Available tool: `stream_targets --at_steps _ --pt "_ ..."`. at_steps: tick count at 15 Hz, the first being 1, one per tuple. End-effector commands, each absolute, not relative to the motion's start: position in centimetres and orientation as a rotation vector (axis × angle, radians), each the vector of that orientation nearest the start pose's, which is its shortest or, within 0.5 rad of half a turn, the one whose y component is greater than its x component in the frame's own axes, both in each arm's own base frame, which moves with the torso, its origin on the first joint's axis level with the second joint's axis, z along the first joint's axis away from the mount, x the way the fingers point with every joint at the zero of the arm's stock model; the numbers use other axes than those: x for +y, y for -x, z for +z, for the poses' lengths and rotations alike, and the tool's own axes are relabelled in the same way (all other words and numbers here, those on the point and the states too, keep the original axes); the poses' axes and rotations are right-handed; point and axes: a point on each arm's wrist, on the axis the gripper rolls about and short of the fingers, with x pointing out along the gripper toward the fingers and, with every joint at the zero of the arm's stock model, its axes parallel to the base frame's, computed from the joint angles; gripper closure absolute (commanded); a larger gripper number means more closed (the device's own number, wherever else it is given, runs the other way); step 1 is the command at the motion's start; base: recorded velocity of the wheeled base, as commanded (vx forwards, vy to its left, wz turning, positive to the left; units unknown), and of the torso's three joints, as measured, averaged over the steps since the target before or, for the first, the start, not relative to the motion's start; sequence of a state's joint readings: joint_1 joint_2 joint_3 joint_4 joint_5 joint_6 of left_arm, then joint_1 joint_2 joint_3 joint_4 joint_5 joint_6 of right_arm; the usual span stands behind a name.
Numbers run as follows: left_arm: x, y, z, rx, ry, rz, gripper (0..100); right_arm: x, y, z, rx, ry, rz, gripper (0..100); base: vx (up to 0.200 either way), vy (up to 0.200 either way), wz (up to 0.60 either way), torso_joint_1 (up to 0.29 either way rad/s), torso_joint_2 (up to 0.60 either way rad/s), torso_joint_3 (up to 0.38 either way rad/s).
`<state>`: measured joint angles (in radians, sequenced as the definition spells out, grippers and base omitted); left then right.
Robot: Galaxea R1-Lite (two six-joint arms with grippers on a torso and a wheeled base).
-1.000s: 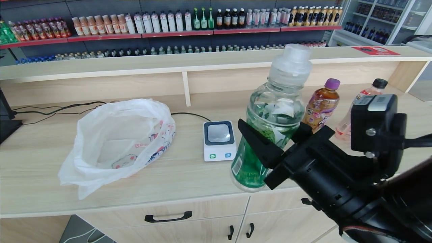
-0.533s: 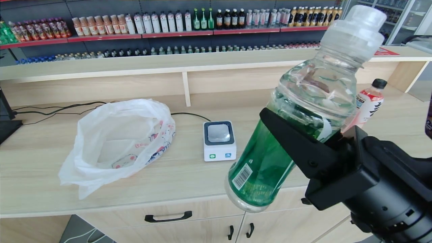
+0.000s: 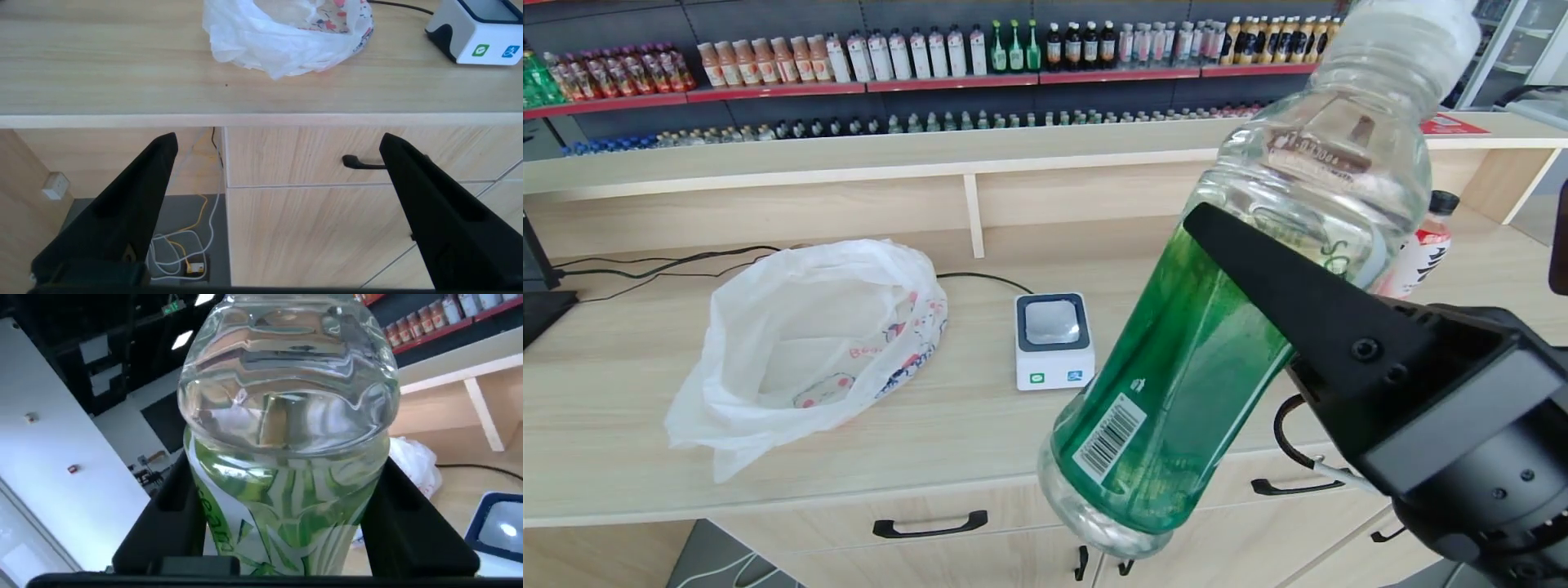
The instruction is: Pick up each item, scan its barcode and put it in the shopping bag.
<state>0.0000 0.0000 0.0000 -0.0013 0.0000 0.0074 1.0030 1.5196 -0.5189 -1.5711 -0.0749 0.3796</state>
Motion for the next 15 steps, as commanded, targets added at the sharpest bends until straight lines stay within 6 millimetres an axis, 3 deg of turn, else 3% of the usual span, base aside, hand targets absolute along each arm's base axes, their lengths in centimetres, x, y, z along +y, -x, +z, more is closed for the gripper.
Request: stream_targets --at_steps 1,6,15 --pt "0.0 2.3 7.6 -0.002 -0.008 0.002 0 20.3 -13.0 25.4 -0.334 -0.683 1.014 100 0.000 0.000 0.00 0.000 0.00 0.000" --pt "0.0 2.3 7.6 0.000 -0.008 0.000 0 20.3 -12.7 26.7 -0.293 -0.845 1.117 100 0.000 0.000 0.00 0.000 0.00 0.000" --pt "0.0 2.3 7.6 0.000 -0.008 0.000 0 19.8 -12.0 27.7 -0.251 -0.947 1.230 100 0.000 0.000 0.00 0.000 0.00 0.000"
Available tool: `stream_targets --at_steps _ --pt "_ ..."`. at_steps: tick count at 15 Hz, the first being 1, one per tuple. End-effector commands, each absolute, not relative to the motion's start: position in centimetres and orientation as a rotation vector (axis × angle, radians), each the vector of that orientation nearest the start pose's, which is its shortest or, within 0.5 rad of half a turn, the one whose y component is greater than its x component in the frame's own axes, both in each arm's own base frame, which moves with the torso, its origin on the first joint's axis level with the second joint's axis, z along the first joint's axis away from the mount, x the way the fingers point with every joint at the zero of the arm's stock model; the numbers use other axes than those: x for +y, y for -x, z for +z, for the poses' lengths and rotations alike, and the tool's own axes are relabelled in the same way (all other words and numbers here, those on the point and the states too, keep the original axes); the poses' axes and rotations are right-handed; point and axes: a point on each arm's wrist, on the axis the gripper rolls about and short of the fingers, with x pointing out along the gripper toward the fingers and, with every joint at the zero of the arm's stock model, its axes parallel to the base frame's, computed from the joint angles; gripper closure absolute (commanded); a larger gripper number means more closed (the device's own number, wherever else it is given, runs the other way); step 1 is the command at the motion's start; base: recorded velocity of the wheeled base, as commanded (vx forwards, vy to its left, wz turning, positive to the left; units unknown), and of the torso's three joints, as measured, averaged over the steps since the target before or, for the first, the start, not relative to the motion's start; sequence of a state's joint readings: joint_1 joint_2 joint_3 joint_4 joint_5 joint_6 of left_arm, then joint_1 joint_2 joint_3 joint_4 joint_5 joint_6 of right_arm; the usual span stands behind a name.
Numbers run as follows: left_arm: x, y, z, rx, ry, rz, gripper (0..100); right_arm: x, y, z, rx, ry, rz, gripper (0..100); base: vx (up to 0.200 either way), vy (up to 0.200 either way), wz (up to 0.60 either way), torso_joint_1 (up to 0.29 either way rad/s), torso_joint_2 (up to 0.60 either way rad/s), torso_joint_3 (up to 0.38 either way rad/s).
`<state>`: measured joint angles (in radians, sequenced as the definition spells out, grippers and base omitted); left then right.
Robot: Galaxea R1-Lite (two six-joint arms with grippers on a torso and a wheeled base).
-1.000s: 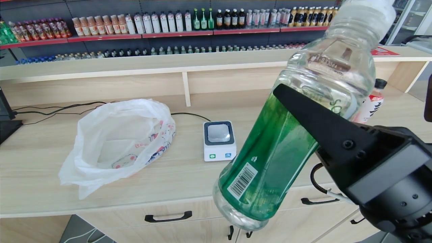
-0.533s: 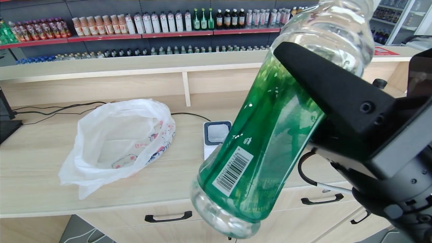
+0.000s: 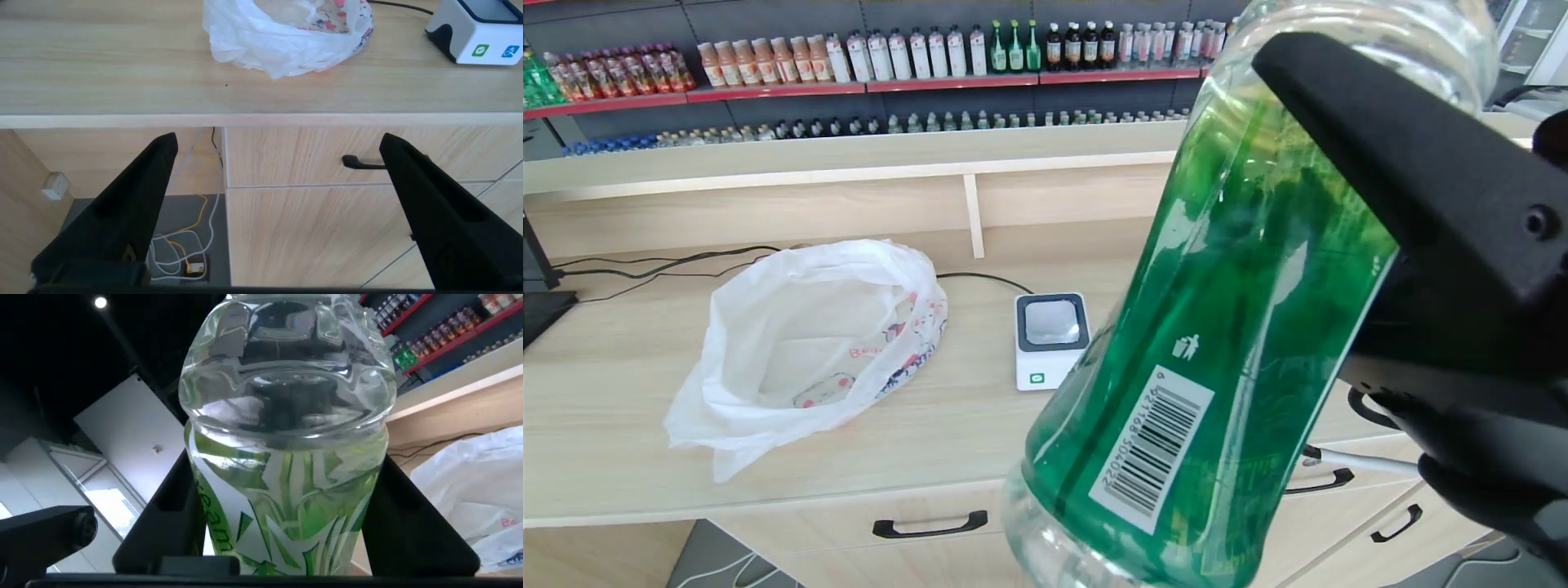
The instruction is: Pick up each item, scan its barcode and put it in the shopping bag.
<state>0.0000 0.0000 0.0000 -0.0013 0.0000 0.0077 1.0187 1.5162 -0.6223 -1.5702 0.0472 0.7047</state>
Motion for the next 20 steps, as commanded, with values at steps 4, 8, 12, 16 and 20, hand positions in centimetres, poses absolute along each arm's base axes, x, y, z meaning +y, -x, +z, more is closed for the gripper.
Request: stream_targets --at_steps 4,8,12,16,20 --pt "0.0 2.3 7.6 0.000 -0.008 0.000 0 19.8 -11.9 27.8 -0.247 -0.936 1.276 100 0.000 0.000 0.00 0.000 0.00 0.000" --pt "0.0 2.3 7.6 -0.002 -0.008 0.000 0 19.3 -11.6 27.9 -0.254 -0.934 1.276 100 0.000 0.000 0.00 0.000 0.00 0.000" --pt "0.0 2.3 7.6 -0.002 -0.008 0.000 0 18.6 -11.2 26.9 -0.256 -0.863 1.253 100 0.000 0.000 0.00 0.000 0.00 0.000" --pt "0.0 2.3 7.6 -0.002 -0.008 0.002 0 18.8 -11.3 26.7 -0.294 -0.795 1.235 100 0.000 0.000 0.00 0.000 0.00 0.000" --pt "0.0 2.3 7.6 -0.002 -0.008 0.000 0 19.4 -11.9 25.3 -0.342 -0.631 1.130 100 0.000 0.000 0.00 0.000 0.00 0.000"
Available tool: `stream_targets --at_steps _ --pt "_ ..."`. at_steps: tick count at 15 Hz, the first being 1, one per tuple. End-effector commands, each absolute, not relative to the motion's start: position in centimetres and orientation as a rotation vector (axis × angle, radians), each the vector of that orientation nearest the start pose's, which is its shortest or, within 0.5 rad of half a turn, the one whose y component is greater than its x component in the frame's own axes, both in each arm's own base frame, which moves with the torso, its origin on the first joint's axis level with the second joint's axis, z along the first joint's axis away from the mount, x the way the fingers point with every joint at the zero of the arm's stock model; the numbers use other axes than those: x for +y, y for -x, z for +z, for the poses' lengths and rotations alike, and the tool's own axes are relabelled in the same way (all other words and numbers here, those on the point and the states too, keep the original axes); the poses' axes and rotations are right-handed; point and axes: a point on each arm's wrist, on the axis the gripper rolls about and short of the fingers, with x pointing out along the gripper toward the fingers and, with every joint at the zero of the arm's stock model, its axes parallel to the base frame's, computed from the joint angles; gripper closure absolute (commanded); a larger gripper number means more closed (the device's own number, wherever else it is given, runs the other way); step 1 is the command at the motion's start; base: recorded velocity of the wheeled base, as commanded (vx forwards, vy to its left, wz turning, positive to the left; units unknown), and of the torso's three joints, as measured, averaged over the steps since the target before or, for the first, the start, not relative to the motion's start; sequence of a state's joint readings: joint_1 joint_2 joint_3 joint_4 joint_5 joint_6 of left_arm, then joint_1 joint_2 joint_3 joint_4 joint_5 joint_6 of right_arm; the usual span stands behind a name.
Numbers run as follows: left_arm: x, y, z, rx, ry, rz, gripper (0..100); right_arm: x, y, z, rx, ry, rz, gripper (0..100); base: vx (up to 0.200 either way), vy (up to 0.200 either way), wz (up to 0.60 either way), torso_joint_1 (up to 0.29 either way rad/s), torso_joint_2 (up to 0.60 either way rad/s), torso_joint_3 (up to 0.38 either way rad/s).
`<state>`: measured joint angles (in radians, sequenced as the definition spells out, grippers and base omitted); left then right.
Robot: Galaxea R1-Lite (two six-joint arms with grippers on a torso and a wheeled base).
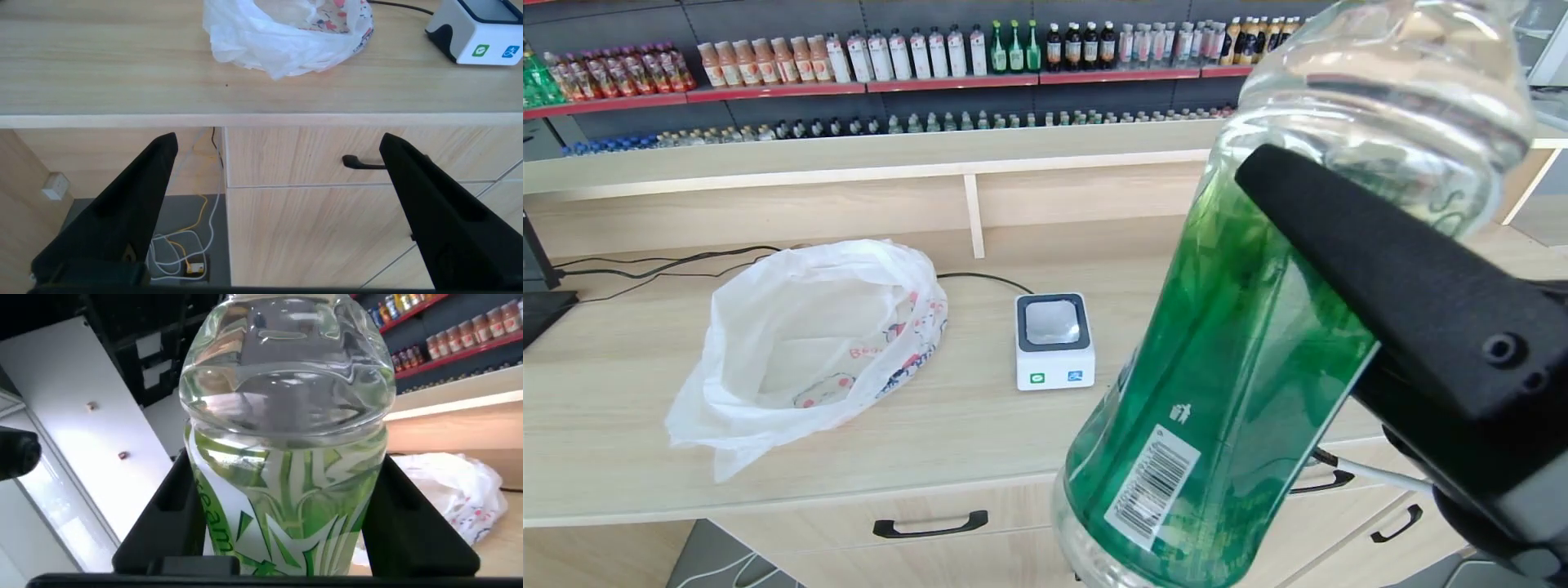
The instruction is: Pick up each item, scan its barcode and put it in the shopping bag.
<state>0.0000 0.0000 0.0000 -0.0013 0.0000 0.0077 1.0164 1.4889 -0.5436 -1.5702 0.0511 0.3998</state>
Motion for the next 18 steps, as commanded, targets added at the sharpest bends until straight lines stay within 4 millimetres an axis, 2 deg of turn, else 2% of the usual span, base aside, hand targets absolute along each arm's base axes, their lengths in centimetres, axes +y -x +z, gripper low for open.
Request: stream_targets --at_steps 1,4,6,9,10,13,17,18 --pt "0.0 2.3 7.6 -0.002 -0.008 0.000 0 19.8 -12.2 24.8 -0.350 -0.576 1.111 100 0.000 0.000 0.00 0.000 0.00 0.000" --pt "0.0 2.3 7.6 0.000 -0.008 0.002 0 21.0 -13.5 23.3 -0.372 -0.415 1.009 100 0.000 0.000 0.00 0.000 0.00 0.000" --pt "0.0 2.3 7.6 0.000 -0.008 0.002 0 22.0 -15.9 22.4 -0.404 -0.285 0.878 100 0.000 0.000 0.00 0.000 0.00 0.000" --pt "0.0 2.3 7.6 0.000 -0.008 0.000 0 22.4 -17.2 22.1 -0.438 -0.190 0.788 100 0.000 0.000 0.00 0.000 0.00 0.000" --pt "0.0 2.3 7.6 0.000 -0.008 0.000 0 22.9 -18.2 21.4 -0.444 -0.097 0.685 100 0.000 0.000 0.00 0.000 0.00 0.000" --pt "0.0 2.3 7.6 -0.002 -0.008 0.002 0 23.3 -19.4 20.0 -0.426 0.004 0.644 100 0.000 0.000 0.00 0.000 0.00 0.000" --pt "0.0 2.3 7.6 -0.002 -0.008 0.000 0 25.1 -23.5 20.5 -0.522 0.104 0.553 100 0.000 0.000 0.00 0.000 0.00 0.000" --pt "0.0 2.3 7.6 -0.002 -0.008 0.000 0 25.4 -23.9 20.6 -0.538 0.109 0.558 100 0.000 0.000 0.00 0.000 0.00 0.000"
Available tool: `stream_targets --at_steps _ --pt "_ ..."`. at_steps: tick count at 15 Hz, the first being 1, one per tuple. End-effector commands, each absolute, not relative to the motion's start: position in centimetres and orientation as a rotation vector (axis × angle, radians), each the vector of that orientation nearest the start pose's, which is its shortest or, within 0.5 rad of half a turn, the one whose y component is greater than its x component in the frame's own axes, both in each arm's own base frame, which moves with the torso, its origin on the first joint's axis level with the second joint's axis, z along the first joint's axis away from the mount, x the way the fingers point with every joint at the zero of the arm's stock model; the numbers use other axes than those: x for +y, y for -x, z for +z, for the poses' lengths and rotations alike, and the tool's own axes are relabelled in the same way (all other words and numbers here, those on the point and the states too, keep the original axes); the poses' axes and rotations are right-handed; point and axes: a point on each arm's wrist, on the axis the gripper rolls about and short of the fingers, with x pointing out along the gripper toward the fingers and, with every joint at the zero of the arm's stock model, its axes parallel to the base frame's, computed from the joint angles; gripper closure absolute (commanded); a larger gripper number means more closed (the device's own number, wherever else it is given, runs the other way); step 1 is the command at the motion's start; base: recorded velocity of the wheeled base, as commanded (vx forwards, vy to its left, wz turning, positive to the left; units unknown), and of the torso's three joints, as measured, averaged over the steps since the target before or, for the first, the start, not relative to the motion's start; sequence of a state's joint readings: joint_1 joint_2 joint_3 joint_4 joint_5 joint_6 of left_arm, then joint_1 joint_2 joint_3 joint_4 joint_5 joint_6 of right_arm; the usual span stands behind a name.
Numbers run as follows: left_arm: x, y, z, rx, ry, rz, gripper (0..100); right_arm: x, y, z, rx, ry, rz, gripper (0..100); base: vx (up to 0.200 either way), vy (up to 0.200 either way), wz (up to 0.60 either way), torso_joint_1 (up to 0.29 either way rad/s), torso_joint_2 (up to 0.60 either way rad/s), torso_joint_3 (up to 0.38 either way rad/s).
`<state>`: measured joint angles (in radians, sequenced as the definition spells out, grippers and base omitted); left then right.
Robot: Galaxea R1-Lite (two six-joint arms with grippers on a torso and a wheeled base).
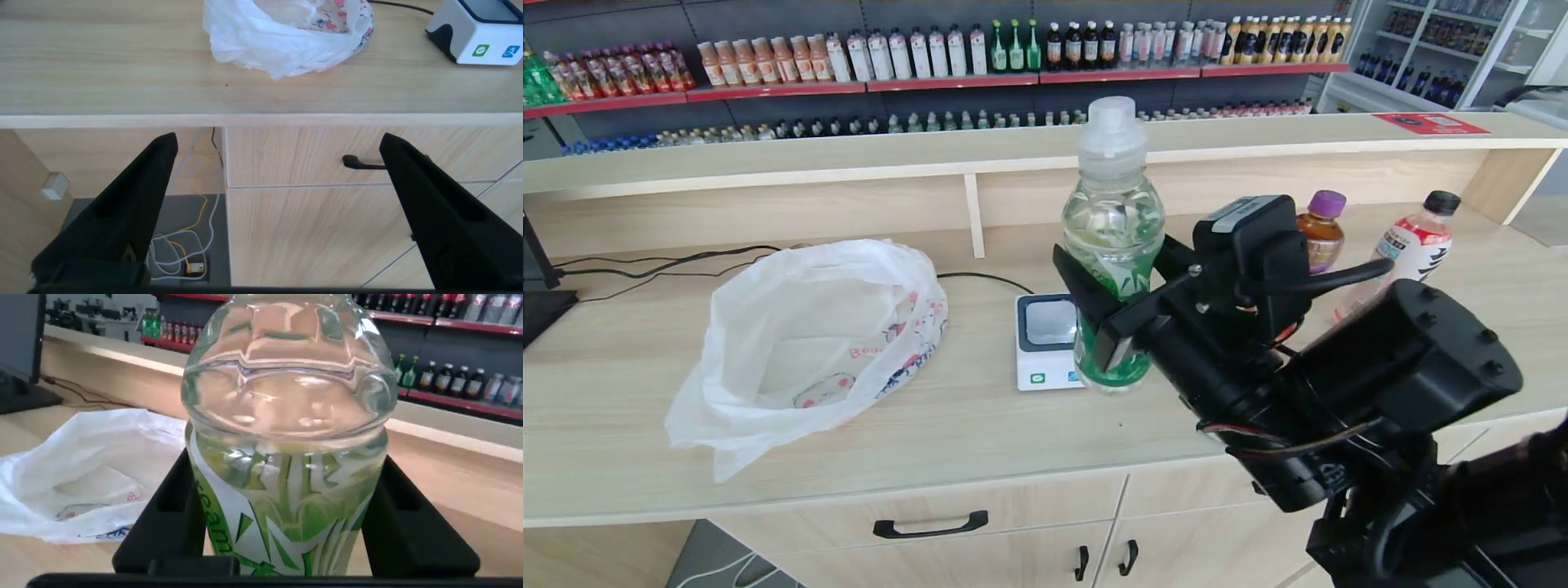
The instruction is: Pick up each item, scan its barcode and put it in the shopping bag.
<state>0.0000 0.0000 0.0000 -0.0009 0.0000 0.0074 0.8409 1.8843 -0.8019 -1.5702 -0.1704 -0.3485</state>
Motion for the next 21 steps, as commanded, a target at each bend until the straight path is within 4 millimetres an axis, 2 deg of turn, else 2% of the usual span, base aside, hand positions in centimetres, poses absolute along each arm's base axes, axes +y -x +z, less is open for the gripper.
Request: stream_targets --at_steps 1,3,5,9,14,17,20,21 --pt "0.0 2.3 7.6 -0.002 -0.008 0.000 0 26.2 -24.9 20.2 -0.568 0.142 0.599 100 0.000 0.000 0.00 0.000 0.00 0.000" --pt "0.0 2.3 7.6 -0.002 -0.006 0.000 0 26.1 -25.8 19.5 -0.590 0.217 0.639 100 0.000 0.000 0.00 0.000 0.00 0.000" --pt "0.0 2.3 7.6 -0.002 -0.008 0.000 0 25.3 -27.0 18.9 -0.639 0.333 0.678 100 0.000 0.000 0.00 0.000 0.00 0.000" --pt "0.0 2.3 7.6 -0.002 -0.008 0.000 0 23.8 -28.3 19.3 -0.710 0.447 0.681 100 0.000 0.000 0.00 0.000 0.00 0.000" --pt "0.0 2.3 7.6 -0.002 -0.008 0.000 0 24.2 -29.7 19.3 -0.825 0.553 0.747 100 0.000 0.000 0.00 0.000 0.00 0.000" --pt "0.0 2.3 7.6 0.000 -0.008 0.000 0 24.4 -29.8 19.1 -0.893 0.622 0.796 100 0.000 0.000 0.00 0.000 0.00 0.000" --pt "0.0 2.3 7.6 -0.002 -0.008 0.000 0 24.6 -30.1 18.3 -0.937 0.675 0.859 100 0.000 0.000 0.00 0.000 0.00 0.000" --pt "0.0 2.3 7.6 -0.002 -0.008 0.000 0 24.8 -30.5 17.5 -0.939 0.696 0.882 100 0.000 0.000 0.00 0.000 0.00 0.000"
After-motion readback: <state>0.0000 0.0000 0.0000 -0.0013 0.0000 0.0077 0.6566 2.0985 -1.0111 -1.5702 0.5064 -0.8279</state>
